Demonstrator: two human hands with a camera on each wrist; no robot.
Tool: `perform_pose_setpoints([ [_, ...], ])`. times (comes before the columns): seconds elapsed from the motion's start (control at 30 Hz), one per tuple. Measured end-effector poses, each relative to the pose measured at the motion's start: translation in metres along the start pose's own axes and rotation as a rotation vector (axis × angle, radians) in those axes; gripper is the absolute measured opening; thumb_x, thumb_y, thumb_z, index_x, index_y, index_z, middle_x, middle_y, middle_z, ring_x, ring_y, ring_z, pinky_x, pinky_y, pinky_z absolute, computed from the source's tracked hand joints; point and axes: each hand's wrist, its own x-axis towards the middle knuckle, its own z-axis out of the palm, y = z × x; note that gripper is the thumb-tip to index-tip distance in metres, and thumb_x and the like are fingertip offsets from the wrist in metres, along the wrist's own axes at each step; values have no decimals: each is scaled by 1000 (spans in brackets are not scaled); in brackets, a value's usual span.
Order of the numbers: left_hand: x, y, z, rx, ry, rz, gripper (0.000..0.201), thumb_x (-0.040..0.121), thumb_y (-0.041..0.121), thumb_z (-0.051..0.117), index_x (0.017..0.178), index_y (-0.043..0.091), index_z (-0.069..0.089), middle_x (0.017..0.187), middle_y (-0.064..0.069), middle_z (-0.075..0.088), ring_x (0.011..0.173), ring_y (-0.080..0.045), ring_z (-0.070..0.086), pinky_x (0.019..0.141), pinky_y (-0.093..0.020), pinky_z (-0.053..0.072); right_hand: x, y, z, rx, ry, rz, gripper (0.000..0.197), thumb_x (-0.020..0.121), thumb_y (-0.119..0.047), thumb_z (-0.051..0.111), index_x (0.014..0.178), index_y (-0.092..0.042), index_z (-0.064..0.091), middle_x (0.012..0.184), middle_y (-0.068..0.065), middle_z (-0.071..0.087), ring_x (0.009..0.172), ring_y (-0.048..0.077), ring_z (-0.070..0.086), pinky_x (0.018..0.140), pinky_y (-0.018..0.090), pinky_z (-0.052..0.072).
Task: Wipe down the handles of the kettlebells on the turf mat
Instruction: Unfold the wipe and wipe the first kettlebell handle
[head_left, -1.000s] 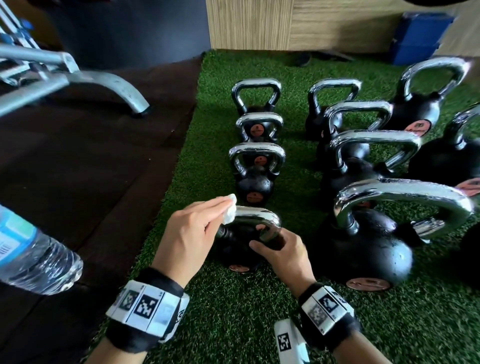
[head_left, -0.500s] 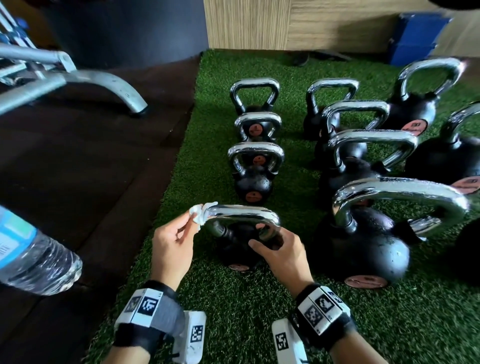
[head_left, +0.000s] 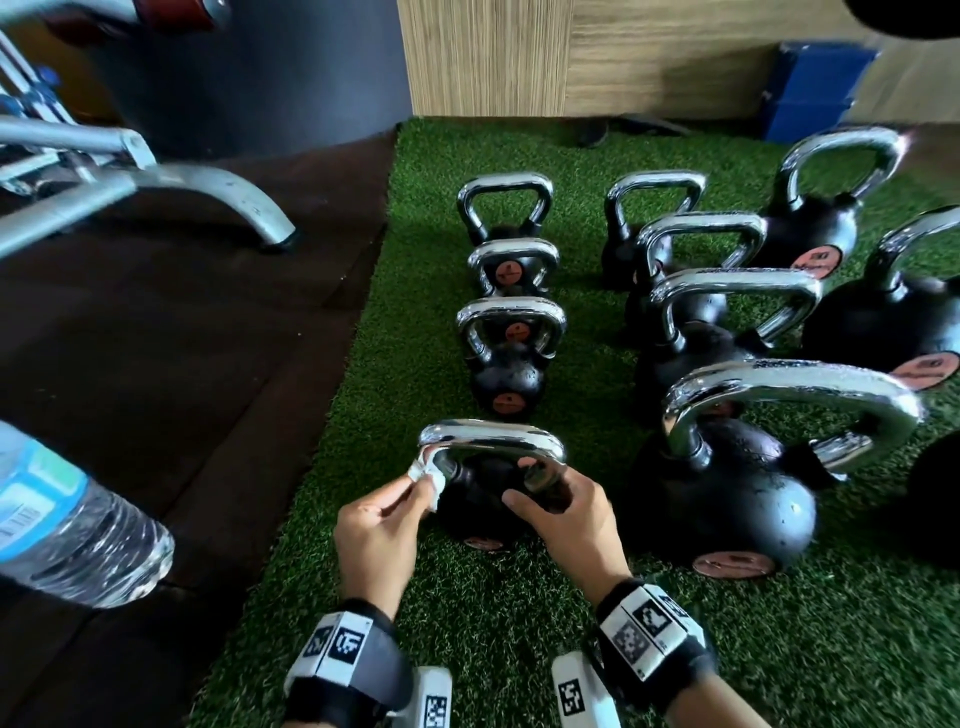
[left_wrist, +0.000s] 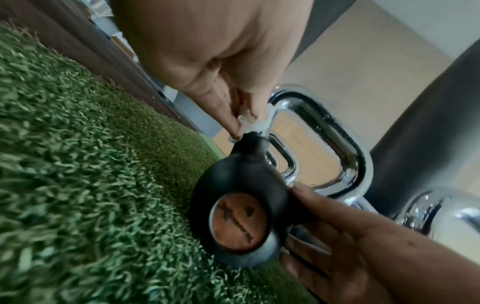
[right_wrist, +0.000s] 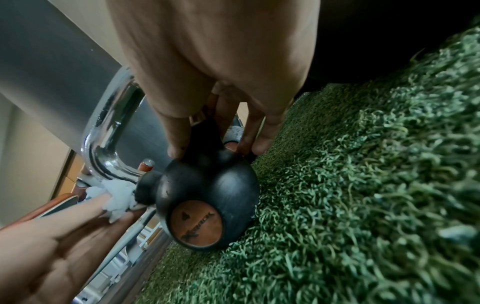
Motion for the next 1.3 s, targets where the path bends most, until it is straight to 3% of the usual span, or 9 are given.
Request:
perform_pose_setpoints([
  [0.13, 19, 17, 10, 111, 10, 31, 31, 85, 28, 81, 108, 8, 79, 96, -2, 80, 84, -6, 74, 70, -9, 53, -16, 0, -4, -124, 25, -172, 23, 76, -33, 79, 92, -19, 70, 95, -13, 64, 88, 1, 62, 73, 18, 50],
  [0.3, 46, 51, 34, 339, -138, 164, 23, 90, 31, 75, 100, 12, 83, 96, -6, 81, 91, -17, 75, 83, -27, 56, -30, -5, -2, -210, -49, -334, 23, 75, -12, 65, 94, -17, 78, 96, -9, 65, 89, 10, 62, 78, 30, 55],
  [0.4, 56, 58, 43, 417, -249, 186, 20, 93, 29, 71, 108, 21, 81, 107, 1, 79, 95, -10, 73, 71, -8, 46, -19, -10, -1, -235, -52, -321, 28, 80, -4, 67, 97, -22, 80, 97, -10, 67, 93, 11, 63, 84, 31, 55],
  [0.53, 59, 51, 38, 339, -381, 160, 21, 94, 24, 70, 111, 18, 79, 111, 6, 78, 104, -2, 69, 86, -16, 51, 6, -13, 5, -174, -22, -164, 37, 87, -26, 74, 124, -26, 68, 124, -9, 61, 115, 8, 59, 103, 26, 48],
  [0.7, 66, 57, 43, 279, -343, 201, 7, 89, 25, 77, 93, 27, 83, 75, 26, 74, 65, 20, 60, 60, -5, 45, 20, -6, 13, -94, -181, -34, 60, 90, -41, 68, 144, -20, 51, 146, -3, 54, 131, 7, 49, 105, 16, 35],
  [0.83, 65, 61, 42, 156, -327, 290, 20, 89, 32, 78, 97, 49, 72, 76, 30, 73, 75, 9, 69, 67, -23, 56, 22, -1, 12, -62, -168, -24, 61, 88, -42, 71, 143, -24, 53, 140, -5, 58, 123, 4, 54, 97, 15, 42],
  [1.0, 76, 71, 42, -30, -422, 104, 13, 89, 20, 77, 101, 26, 81, 97, 5, 80, 93, -11, 76, 89, -39, 61, 25, 1, 13, 16, -177, 20, 61, 85, -44, 74, 140, -26, 56, 132, -6, 64, 117, 8, 62, 103, 35, 51],
  [1.13, 70, 75, 25, -155, -518, 78, 24, 86, 13, 79, 95, 36, 82, 100, 4, 80, 94, -10, 76, 81, -23, 61, 26, 5, 12, 87, -182, 28, 56, 82, -36, 80, 133, -25, 63, 121, -5, 70, 112, 11, 66, 101, 42, 52],
  [1.3, 69, 84, 19, -170, -522, 21, 23, 84, 9, 81, 91, 30, 80, 91, -2, 81, 85, -12, 76, 78, -23, 62, 29, 5, 13, 89, -207, 54, 62, 80, -42, 80, 136, -23, 61, 129, -5, 67, 118, 12, 63, 105, 41, 50],
])
